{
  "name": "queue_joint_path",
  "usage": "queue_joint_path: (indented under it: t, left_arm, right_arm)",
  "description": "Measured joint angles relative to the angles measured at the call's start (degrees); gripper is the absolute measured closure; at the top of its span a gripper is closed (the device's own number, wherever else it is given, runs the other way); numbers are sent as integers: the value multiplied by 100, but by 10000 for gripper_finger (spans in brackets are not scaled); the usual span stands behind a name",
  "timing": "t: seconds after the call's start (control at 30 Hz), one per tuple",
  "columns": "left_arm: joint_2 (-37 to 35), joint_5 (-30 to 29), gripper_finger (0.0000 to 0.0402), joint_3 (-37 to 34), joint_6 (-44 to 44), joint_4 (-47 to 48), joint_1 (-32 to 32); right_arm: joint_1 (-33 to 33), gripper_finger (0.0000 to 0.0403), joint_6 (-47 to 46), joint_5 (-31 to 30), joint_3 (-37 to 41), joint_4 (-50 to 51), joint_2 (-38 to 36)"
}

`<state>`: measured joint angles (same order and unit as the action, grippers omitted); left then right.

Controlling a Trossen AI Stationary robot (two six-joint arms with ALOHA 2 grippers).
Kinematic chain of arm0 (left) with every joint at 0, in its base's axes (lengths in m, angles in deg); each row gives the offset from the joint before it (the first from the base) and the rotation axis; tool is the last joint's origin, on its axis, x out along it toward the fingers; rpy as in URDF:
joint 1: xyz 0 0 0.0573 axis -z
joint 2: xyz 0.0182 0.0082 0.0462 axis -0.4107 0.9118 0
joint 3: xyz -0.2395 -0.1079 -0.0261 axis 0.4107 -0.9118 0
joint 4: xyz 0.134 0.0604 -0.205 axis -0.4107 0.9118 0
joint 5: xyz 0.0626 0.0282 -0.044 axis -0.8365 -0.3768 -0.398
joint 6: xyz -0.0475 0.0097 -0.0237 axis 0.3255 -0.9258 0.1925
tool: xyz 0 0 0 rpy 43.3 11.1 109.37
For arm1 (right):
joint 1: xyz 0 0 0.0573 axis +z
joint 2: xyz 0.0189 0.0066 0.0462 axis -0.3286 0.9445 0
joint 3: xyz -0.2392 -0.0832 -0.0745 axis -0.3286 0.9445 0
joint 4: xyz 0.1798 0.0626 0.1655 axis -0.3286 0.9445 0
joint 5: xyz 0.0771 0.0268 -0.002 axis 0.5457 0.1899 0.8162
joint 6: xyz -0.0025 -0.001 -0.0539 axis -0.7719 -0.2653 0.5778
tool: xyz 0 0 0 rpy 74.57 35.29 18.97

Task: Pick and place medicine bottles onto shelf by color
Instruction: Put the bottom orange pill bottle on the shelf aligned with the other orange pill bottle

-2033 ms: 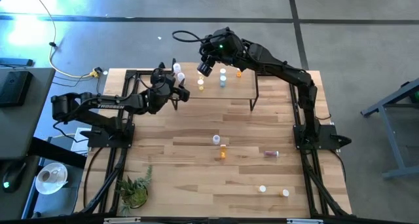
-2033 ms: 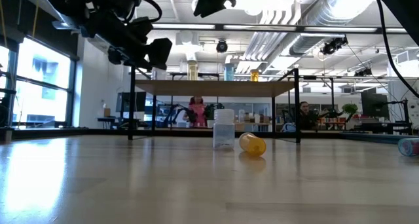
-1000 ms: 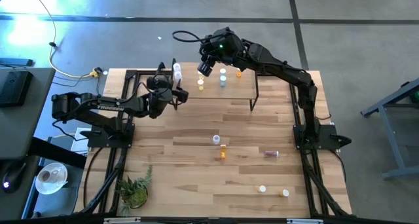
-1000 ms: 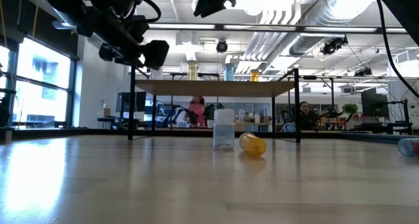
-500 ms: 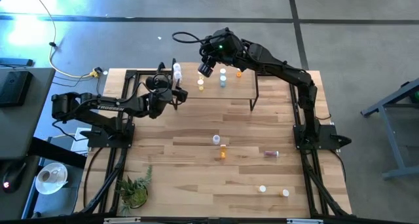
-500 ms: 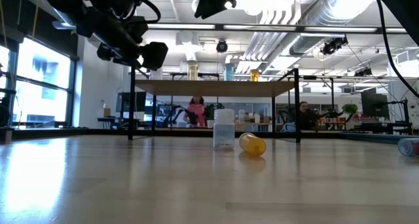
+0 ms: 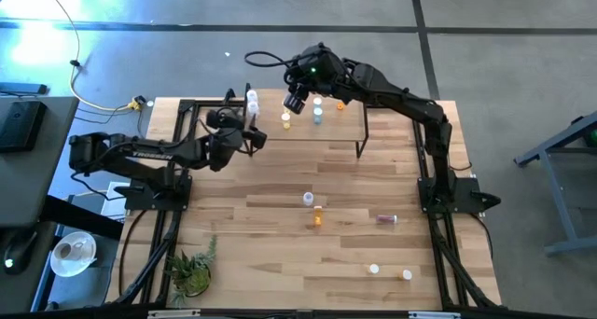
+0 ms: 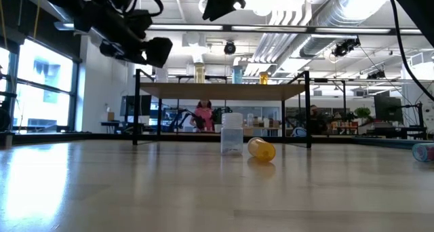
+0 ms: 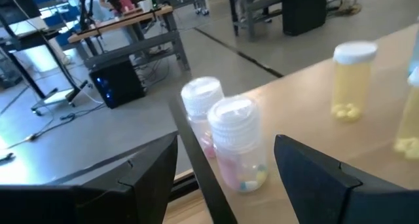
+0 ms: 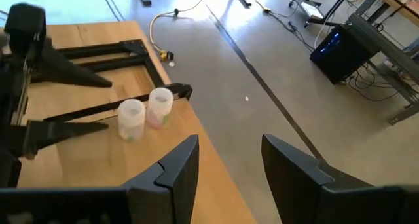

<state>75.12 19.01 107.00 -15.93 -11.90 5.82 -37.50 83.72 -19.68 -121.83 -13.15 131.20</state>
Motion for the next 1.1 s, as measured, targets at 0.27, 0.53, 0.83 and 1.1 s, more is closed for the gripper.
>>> queue_joint_path:
  t: [0.27, 0.53, 0.83, 1.1]
  left_arm:
    - [-672, 433, 158, 0, -405, 182, 153]
    - [-1411, 1737, 158, -2, -406, 761, 166]
    - [-1906, 3908, 158, 0, -204, 1526, 165]
    - [-1926, 6138, 158, -2, -39, 1583, 179]
  right_arm:
    - [15, 245, 26, -237, 2, 356, -110]
    - [177, 245, -17, -520, 1, 1029, -410]
    - [490, 245, 99, -511, 2, 2024, -662]
    - [701, 245, -289, -185, 2, 3364, -732]
